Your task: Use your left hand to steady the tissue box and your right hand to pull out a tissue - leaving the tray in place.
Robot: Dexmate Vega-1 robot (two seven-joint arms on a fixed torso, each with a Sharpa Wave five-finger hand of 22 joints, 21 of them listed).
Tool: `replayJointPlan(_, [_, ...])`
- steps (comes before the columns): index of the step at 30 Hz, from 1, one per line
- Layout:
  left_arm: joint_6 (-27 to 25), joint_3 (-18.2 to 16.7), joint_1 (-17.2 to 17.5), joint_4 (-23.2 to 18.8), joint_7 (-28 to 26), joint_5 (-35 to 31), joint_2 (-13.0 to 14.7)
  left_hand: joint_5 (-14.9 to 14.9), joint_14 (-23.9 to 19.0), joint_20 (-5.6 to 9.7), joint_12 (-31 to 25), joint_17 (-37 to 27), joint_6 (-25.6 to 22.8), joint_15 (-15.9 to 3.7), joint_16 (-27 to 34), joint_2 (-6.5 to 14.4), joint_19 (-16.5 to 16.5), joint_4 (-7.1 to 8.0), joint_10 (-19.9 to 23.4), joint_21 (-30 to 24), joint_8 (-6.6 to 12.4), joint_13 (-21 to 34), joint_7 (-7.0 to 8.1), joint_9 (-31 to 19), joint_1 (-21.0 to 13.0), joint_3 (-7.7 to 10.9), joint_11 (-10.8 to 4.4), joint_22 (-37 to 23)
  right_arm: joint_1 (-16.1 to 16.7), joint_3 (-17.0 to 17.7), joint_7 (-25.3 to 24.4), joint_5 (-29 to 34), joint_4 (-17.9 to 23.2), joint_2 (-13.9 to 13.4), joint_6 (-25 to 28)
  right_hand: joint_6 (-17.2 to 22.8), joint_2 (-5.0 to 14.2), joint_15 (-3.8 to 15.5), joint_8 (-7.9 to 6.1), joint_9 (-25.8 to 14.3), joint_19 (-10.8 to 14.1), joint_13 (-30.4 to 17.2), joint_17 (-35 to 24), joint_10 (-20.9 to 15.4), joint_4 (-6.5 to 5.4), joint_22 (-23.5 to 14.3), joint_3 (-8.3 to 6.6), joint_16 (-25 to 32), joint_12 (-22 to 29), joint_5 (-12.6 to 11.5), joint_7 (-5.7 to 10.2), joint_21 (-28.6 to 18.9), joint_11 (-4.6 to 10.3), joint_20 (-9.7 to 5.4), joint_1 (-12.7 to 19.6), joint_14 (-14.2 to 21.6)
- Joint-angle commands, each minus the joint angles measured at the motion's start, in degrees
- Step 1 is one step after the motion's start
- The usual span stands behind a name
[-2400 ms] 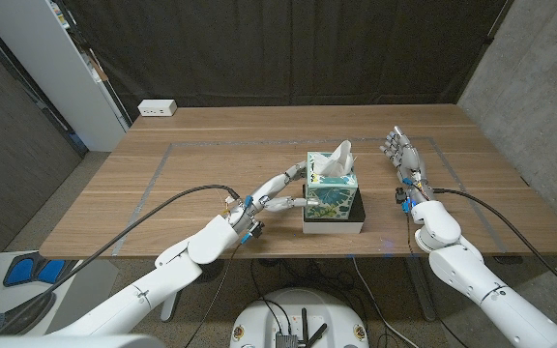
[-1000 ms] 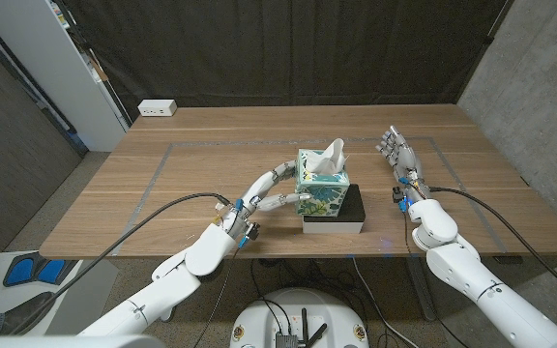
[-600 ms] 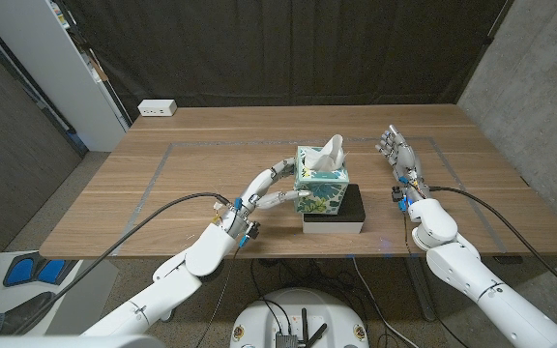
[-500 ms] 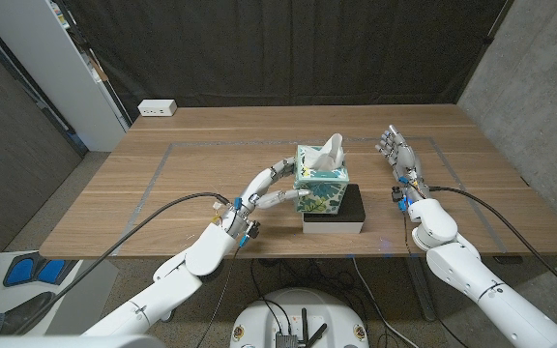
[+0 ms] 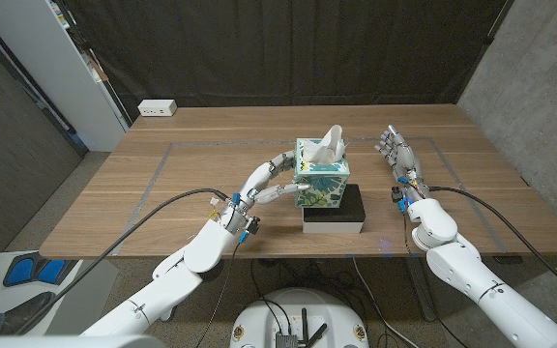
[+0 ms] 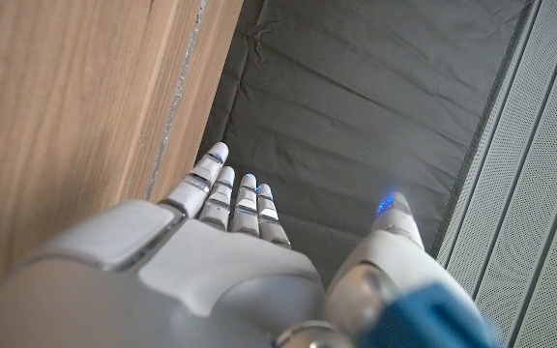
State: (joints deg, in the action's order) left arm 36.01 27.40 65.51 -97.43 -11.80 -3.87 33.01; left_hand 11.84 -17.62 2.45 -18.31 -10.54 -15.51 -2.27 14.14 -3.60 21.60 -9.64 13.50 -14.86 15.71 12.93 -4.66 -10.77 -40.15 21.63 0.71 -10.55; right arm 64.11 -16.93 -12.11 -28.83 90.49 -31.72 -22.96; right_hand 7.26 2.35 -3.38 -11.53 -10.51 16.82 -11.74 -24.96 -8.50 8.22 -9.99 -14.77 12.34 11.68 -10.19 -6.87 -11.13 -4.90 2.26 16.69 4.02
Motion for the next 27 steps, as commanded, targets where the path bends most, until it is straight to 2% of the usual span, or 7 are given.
replayJointPlan(1, [-0.32, -0.73, 0.01, -1.48, -0.18, -0.14, -0.76, 0.32, -0.35, 0.1, -0.2, -0.22, -0.6, -0.9, 0.15, 0.43, 0.66, 0.2, 0.32, -0.26, 0.12, 0.31, -0.06, -0.27, -0.54, 0.46, -0.06, -0.2, -0.06, -0.04, 0.14, -0.52, -0.5, 0.49, -0.25, 0.35, 0.35, 0.13, 0.2, -0.25, 0.35, 0.01, -0.09, -0.18, 0.09, -0.16, 0.03, 0.41, -0.06, -0.21, 0.27, -0.26, 0.16, 0.19, -0.33, 0.21])
replayJointPlan(21, [-1.61, -0.37, -0.17, -0.95, 0.64, 1.28, -1.02, 0.29, -0.95, 0.08, -0.22, -0.28, -1.1, -1.09, 0.14, 0.85, 1.06, 0.38, 0.87, -0.28, -0.08, 0.45, 0.17, -0.31, -0.61, 0.4, -0.18, -0.25, 3.38, 1.16, -0.14, -1.29, 2.85, -0.6, -0.72, 0.53, 0.38, 0.16, 0.15, -0.25, 0.38, 0.0, -0.02, -0.5, 0.09, -0.16, 0.02, 0.5, 0.08, -0.23, 0.22, -0.3, 0.24, 0.08, -0.37, 0.36])
replayJointPlan(25, [-0.16, 0.11, -0.8, 0.25, 1.51, 2.35, -1.19, 0.27, -0.94, 0.24, -0.15, -0.28, -1.19, -1.19, 0.07, 0.88, 1.25, 0.39, 0.81, -0.32, -0.12, 0.47, 0.2, -0.32, -0.63, 0.36, -0.23, -0.25, 4.63, 1.38, -0.14, -1.59, 3.54, -0.67, -1.09, 2.93, 0.47, 0.13, -0.76, -0.32, 0.37, -0.03, 0.02, -0.69, 0.06, -0.17, 0.0, 0.51, 0.16, -0.24, 0.41, -0.31, 0.3, 0.13, -0.4, 0.36])
replayJointPlan(27, [-0.26, 0.02, -0.74, 0.2, 1.34, 2.01, -1.22, 0.26, -0.88, 0.32, -0.07, -0.28, -1.18, -1.22, 0.01, 0.9, 1.2, 0.41, 0.67, -0.28, -0.18, 0.49, 0.3, -0.33, -0.62, 0.34, -0.47, -0.25, 5.29, 1.52, -0.47, -1.38, 4.0, -0.83, -1.09, 3.08, 0.48, 0.12, -0.79, -0.35, 0.39, -0.03, 0.03, -0.84, 0.06, -0.17, -0.01, 0.55, 0.21, -0.24, 0.42, -0.31, 0.25, 0.2, -0.41, 0.46])
